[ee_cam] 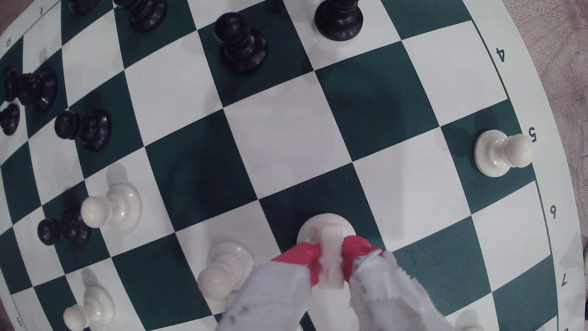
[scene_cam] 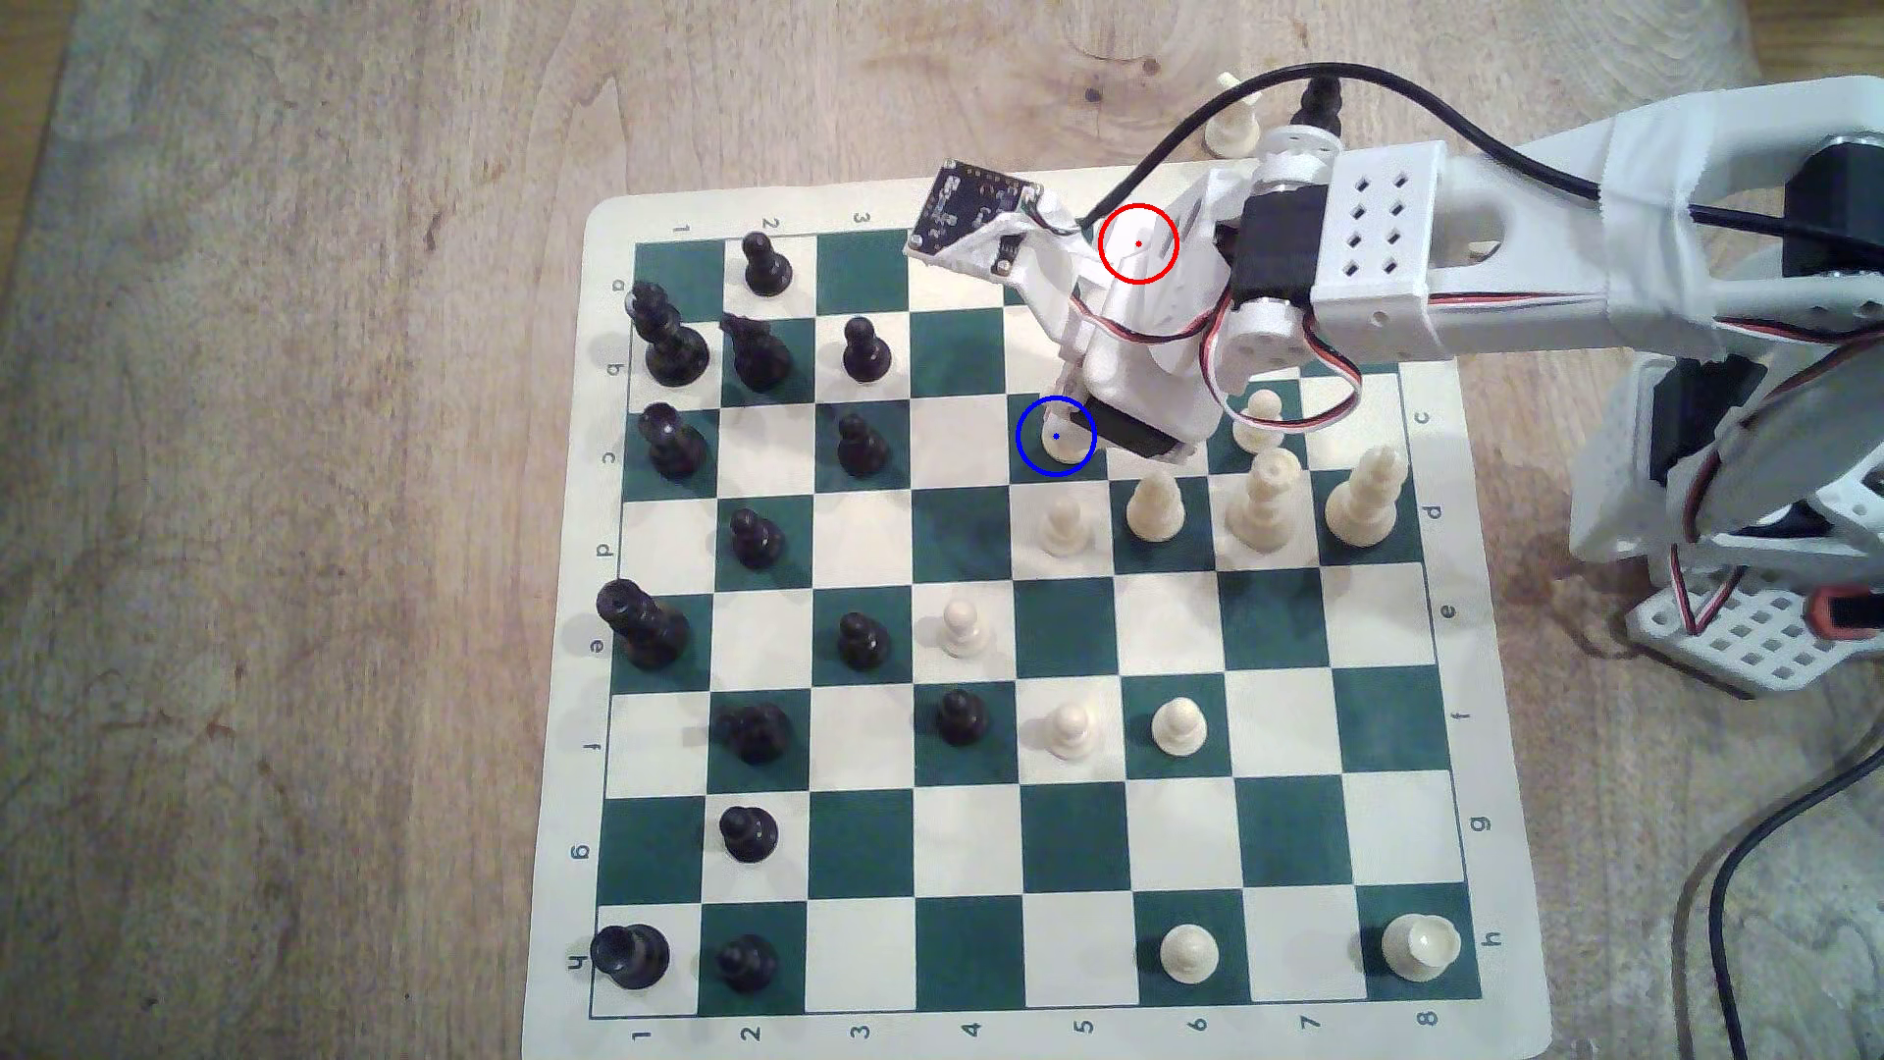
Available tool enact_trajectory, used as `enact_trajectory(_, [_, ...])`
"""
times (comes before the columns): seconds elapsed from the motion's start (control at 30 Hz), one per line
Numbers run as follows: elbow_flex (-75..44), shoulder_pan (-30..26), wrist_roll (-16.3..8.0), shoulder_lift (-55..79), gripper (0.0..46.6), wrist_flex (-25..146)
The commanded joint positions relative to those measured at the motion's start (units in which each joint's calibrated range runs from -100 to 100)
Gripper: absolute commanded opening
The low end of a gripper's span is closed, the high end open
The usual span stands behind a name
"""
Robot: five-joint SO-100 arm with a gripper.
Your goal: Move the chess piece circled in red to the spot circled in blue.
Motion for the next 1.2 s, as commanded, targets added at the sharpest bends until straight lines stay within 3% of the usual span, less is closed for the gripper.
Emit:
enact_trajectory(0.0, [-3.54, -1.34, 0.24, -5.04, 0.3, 0.3])
enact_trajectory(1.17, [-1.36, 0.15, 1.12, -0.71, 0.3, -4.04])
